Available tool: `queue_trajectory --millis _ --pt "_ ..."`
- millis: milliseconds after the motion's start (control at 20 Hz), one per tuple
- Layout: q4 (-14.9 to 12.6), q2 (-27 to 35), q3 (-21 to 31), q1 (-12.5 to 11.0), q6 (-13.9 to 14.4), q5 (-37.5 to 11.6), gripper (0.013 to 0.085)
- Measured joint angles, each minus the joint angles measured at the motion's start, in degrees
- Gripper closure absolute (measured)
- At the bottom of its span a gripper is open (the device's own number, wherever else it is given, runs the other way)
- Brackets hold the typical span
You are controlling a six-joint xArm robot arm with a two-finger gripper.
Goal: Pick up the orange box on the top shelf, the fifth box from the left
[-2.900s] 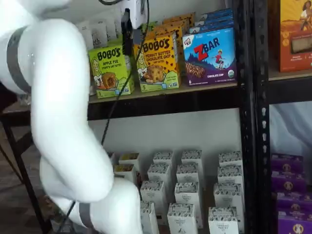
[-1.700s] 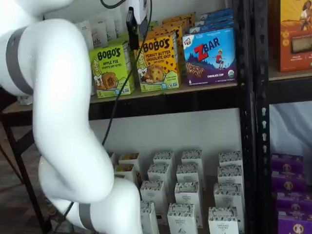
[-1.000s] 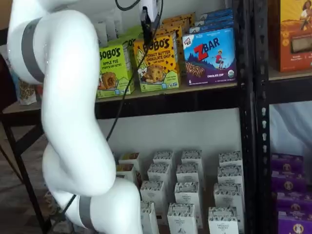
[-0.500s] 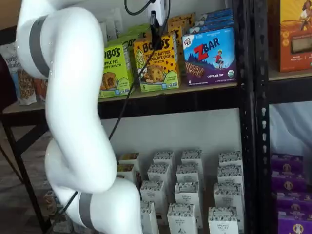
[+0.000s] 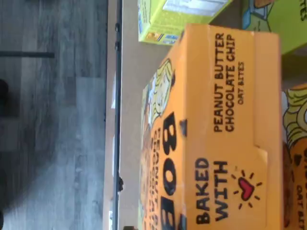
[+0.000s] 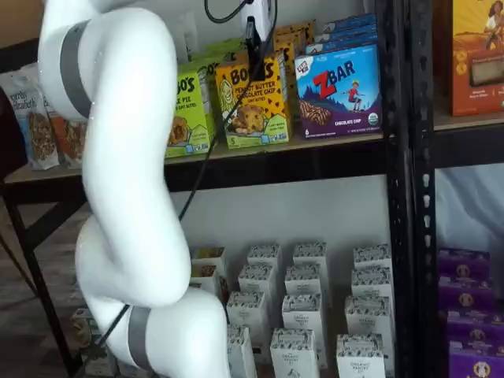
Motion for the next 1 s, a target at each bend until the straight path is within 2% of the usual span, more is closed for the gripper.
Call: queue_trajectory --millis 550,1000 --pt "-2.89 1.72 -1.35 0.93 0.49 2.35 0.0130" --pt "-3.87 1.36 0.33 1.80 1.15 1.89 0.0130"
